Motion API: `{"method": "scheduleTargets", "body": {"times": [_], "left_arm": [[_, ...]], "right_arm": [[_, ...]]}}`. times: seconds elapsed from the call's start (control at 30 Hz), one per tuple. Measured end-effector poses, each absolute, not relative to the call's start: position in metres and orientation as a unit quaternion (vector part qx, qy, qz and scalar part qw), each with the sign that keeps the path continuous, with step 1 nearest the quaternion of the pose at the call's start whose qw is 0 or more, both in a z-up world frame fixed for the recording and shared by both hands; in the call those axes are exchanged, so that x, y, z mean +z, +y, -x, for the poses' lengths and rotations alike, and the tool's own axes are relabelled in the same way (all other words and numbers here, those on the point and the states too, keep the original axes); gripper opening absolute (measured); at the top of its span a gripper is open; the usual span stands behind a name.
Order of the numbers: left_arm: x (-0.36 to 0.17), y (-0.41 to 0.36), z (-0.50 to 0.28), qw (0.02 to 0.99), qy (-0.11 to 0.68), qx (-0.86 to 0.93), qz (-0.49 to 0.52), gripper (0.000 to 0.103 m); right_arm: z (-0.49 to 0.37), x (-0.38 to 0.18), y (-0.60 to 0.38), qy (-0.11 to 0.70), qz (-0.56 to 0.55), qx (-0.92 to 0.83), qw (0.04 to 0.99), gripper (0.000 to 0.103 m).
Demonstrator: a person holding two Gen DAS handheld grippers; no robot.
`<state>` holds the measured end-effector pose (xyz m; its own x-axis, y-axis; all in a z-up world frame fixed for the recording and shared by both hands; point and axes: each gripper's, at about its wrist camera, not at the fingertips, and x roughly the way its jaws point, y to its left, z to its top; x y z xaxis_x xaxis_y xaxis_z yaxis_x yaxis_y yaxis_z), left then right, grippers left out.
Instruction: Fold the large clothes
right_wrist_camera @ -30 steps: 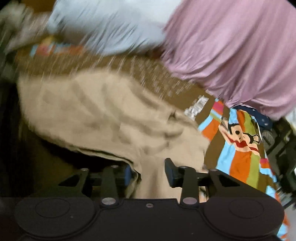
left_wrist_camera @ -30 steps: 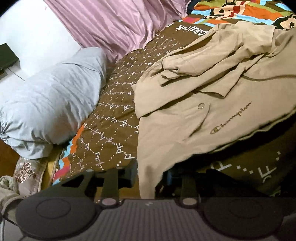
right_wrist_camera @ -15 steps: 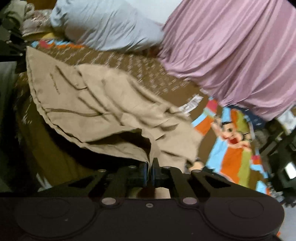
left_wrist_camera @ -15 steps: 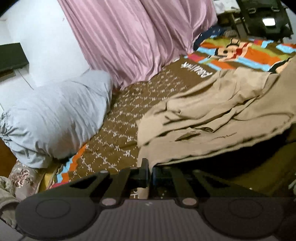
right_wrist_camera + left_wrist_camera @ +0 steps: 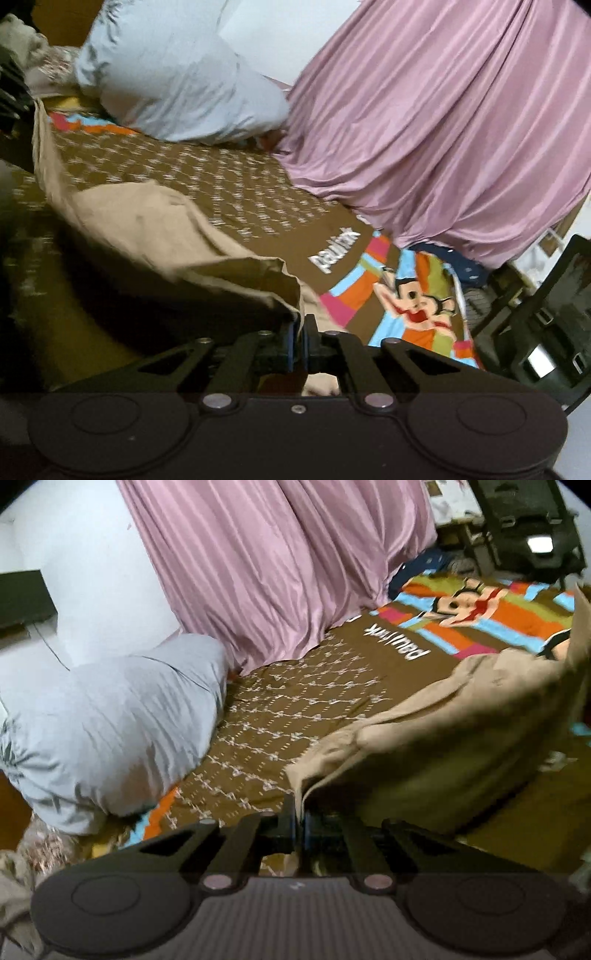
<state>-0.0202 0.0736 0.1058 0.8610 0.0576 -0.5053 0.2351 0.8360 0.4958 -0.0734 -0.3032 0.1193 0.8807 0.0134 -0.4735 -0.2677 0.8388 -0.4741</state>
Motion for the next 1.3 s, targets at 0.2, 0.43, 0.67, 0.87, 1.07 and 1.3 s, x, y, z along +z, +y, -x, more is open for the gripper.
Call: {"method": "scheduleTargets", "body": {"times": [0.2,0.43,0.67,0.87,1.07,1.3], "left_arm": [[0.083,0.056,-0.091,0.909,0.268,-0.044,-0.317,0.007],[0.026,0.052,-0.205,0.891,0.345,-0.064,-0.287,0.011],[-0.002,0.1,-0.258,0.893,0.428,-0.082,-0.113,0.043],[0.043,0.159,-0.232,0.932,0.355,-0.073,-0.003,0.099],[0.055,0.191,-0.168,0.935,0.348,-0.051,0.046,0.101],[0.01,0.198,-0.111,0.917,0.382,-0.041,0.105,0.102]], "right_arm": [[-0.042,0.089,-0.318,0.255,0.248,0.042,0.934,0.009],[-0.159,0.025,-0.336,0.333,0.185,0.043,0.924,0.011],[-0.197,-0.017,-0.349,0.363,0.105,0.031,0.925,0.021],[-0.168,0.012,-0.381,0.315,0.025,0.052,0.947,0.062],[-0.111,0.047,-0.42,0.261,-0.083,0.022,0.962,0.092],[-0.032,0.025,-0.433,0.251,-0.176,0.01,0.952,0.102]]}}
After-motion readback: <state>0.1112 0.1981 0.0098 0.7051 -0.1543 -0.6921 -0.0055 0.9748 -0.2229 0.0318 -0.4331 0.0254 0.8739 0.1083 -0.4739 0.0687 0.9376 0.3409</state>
